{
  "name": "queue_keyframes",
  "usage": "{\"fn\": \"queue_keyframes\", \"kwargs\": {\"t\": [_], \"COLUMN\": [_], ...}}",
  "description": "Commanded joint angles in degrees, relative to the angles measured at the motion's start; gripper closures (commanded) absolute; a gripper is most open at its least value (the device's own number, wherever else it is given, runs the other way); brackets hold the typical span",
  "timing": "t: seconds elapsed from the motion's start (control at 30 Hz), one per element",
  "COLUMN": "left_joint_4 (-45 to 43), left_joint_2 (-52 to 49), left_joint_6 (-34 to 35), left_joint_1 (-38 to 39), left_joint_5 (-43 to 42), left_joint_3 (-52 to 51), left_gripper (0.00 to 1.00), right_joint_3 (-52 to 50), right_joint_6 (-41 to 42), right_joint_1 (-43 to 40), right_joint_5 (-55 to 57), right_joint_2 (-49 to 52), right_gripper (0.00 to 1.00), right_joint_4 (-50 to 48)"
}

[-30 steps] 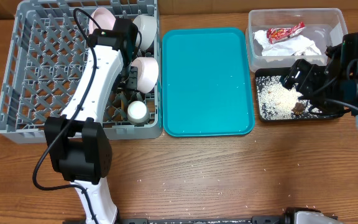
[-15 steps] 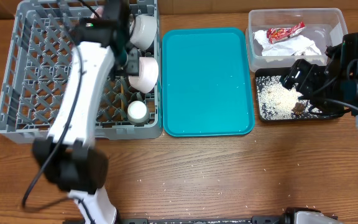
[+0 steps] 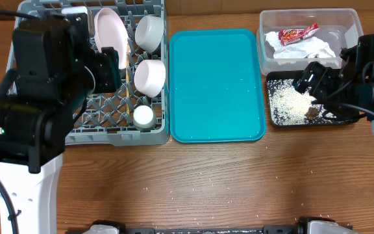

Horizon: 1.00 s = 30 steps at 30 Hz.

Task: Sort waste into correct bins and load items into the dishwasher

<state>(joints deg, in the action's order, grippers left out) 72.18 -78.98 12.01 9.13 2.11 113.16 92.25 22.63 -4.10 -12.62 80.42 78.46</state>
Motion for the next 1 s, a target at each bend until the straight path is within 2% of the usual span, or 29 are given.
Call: {"fn": "queue_keyframes", "kwargs": {"t": [0.0,0.07,0.13,0.17,0.53,0.73,0.9,0.93,0.97], "left_joint_4": [-1.9,-4.5,-5.9,-5.8,-1.1,1.8,1.8,1.8,1.8], "left_joint_2": [5.6,9.3,11.5,12.1,9.2,5.4,1.2,0.4,-1.6], "left_joint_6": [0.9,0.9,0.9,0.9,0.9,0.9,0.9,0.9,0.9], "left_joint_1": [1.8,2.8,3.1,3.1,3.1,3.1,3.1,3.1,3.1], "left_joint_5": [-0.5,-0.2,-0.3,-0.3,-0.3,-0.3,-0.3,-0.3,-0.3], "left_joint_3": [-2.9,-5.3,-6.5,-6.6,-6.6,-6.6,-6.6,-6.6,-6.6], "left_gripper": [0.45,0.43,0.32,0.0,0.0,0.0,0.0,0.0,0.0], "right_joint_3": [0.7,0.7,0.7,0.7,0.7,-1.8,-14.1,-17.7,-26.9], "right_joint_6": [-0.2,-0.2,-0.2,-0.2,-0.2,-0.2,-0.6,-0.6,-3.1], "right_joint_1": [-0.1,-0.1,0.0,0.0,0.3,4.1,3.6,3.3,2.7], "right_joint_5": [0.6,0.6,0.6,0.6,0.6,0.6,2.0,3.1,4.2], "right_joint_2": [-0.2,-0.2,-0.2,-0.5,-11.9,-24.7,-40.0,-43.1,-48.9], "right_gripper": [0.0,0.0,0.0,0.0,0.0,0.0,0.0,0.0,0.0], "right_joint_4": [-0.3,-0.3,-0.3,-0.3,-0.3,-0.3,0.2,-1.1,-8.8]}}
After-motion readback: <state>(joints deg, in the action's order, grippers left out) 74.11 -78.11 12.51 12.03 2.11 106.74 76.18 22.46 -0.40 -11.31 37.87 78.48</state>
